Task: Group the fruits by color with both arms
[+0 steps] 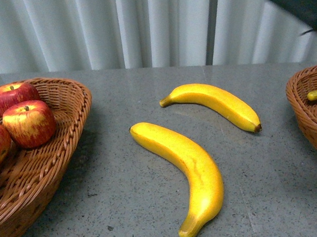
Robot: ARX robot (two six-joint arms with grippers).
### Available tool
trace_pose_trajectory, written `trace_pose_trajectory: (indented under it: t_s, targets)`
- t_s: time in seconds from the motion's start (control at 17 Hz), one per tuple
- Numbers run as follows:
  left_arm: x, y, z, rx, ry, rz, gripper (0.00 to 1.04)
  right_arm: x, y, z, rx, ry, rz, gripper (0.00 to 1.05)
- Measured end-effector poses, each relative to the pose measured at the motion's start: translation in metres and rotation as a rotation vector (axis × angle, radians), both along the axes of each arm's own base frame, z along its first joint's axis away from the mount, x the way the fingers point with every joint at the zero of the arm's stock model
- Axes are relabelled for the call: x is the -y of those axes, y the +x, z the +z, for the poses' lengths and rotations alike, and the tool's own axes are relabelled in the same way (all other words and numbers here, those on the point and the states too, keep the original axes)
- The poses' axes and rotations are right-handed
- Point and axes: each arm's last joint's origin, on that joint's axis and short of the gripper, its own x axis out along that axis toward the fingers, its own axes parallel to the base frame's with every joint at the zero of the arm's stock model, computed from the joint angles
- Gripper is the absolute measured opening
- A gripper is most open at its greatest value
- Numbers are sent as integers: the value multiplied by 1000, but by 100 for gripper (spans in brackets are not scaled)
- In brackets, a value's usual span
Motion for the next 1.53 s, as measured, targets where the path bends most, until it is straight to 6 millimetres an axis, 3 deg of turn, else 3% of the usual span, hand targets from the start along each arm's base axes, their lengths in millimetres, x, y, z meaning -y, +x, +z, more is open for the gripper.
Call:
trace_pose_trajectory:
  t_s: [0.12,0.24,0.41,0.76,1.12,1.53]
  targets:
    - [0,0,0,0,0,0,98,-45,21,-8,-100,-60,89,98]
    - [0,0,0,0,0,0,98,-78,26,-16,-175,-118,163,98]
    - [0,0,0,0,0,0,98,-103,27,-29,-242,-191,221,98]
    - [0,0,0,0,0,0,98,-120,36,-57,-259,-343,209,98]
    - [0,0,0,0,0,0,98,-120,43,-70,-206,-487,195,98]
    - [0,0,0,0,0,0,98,-118,44,-91,-270,-579,219,98]
